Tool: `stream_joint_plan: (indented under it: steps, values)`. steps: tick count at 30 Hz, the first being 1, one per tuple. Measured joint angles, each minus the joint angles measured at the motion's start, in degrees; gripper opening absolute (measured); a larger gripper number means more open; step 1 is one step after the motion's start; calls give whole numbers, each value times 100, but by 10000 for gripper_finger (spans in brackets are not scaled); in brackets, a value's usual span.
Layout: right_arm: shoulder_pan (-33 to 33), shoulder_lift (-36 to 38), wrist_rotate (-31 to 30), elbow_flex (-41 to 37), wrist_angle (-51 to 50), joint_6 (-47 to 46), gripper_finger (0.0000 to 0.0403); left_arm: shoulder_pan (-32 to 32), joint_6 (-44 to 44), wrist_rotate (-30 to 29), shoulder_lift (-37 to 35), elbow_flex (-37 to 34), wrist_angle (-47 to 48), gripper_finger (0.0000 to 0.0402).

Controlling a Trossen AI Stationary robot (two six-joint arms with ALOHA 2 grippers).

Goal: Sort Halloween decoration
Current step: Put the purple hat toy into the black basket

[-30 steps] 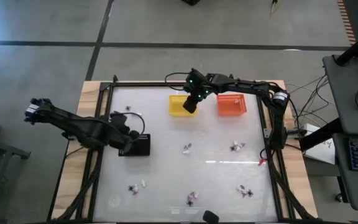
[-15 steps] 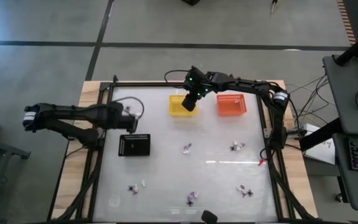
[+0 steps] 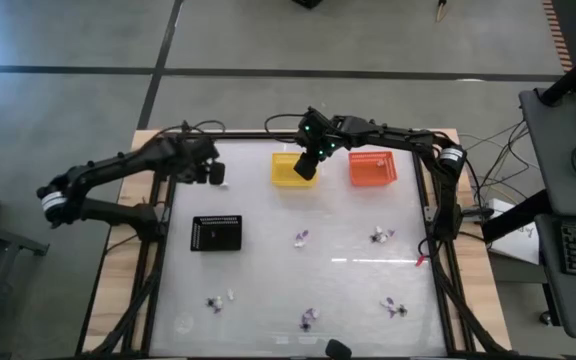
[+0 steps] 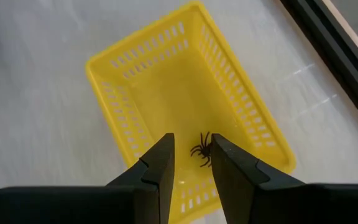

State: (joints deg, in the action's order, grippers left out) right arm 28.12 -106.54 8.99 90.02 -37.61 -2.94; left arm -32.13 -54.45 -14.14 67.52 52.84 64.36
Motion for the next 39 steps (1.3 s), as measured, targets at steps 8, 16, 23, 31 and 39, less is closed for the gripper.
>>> stream_joint_plan:
  steps: [8,16,23,31,39]
  values:
    - [0,0,0,-4,-3,0,96,-459,886,323,687,0,-643,85]
    - [0,0,0,-9,-194,-2,96,-558,1196,620,1605,-2,-889,85]
    - [0,-2,0,-9,-285,-78,96,-560,1396,624,2093,-4,-946,85]
    - [0,-2,0,-9,-286,-111,96,-671,1649,623,2238,-4,-1335,84]
    - [-2,-2,0,-11,-344,-164,96,-876,1656,672,2241,-4,-1383,84]
